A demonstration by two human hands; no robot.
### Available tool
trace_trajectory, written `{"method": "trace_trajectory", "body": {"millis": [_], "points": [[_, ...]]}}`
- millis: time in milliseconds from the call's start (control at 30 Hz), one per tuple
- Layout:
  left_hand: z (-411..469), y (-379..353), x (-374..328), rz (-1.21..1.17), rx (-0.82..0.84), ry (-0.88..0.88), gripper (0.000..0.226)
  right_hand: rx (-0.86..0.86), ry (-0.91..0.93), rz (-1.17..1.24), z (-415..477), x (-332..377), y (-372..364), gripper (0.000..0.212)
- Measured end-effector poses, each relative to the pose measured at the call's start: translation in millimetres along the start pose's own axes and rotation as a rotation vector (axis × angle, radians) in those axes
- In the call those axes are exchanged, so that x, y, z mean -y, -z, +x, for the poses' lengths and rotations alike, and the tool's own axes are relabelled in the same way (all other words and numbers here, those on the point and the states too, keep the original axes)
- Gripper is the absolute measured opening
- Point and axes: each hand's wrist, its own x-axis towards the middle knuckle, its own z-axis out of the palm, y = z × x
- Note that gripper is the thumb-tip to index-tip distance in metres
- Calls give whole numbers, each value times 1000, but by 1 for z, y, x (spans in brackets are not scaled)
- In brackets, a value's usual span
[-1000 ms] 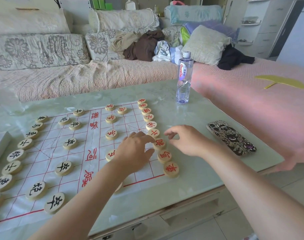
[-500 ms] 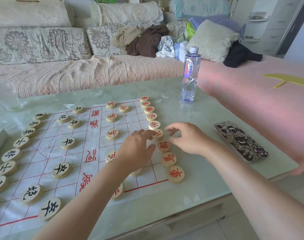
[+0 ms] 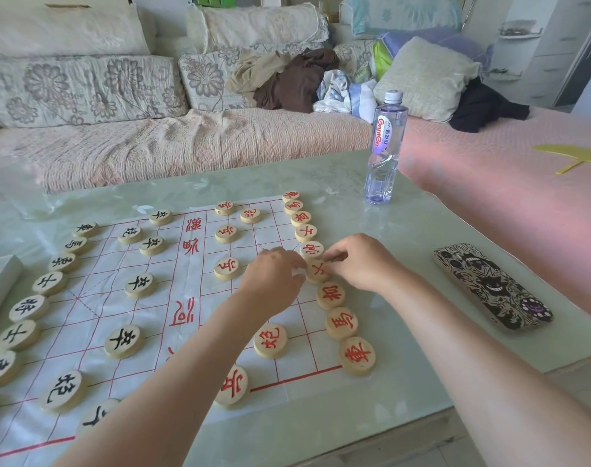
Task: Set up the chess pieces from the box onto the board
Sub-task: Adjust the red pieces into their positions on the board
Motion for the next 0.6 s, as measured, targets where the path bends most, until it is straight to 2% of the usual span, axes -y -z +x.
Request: {"method": "trace_trajectory", "body": {"millis": [67,200,400,600], "points": [[-1,-2,3,-15,-12,-3,21,11,16,22,1,-4,-1,18],[-1,-3,3,-47,-37,-8,38,-11,21,47,0,-9,-3,16],[0,-6,0,-53,-55,-48,35,-31,45,50,2,-8,-10,17],[0,-4,5,-58,-40,-45,45,-59,47,73,6,-9,-11,14]]}}
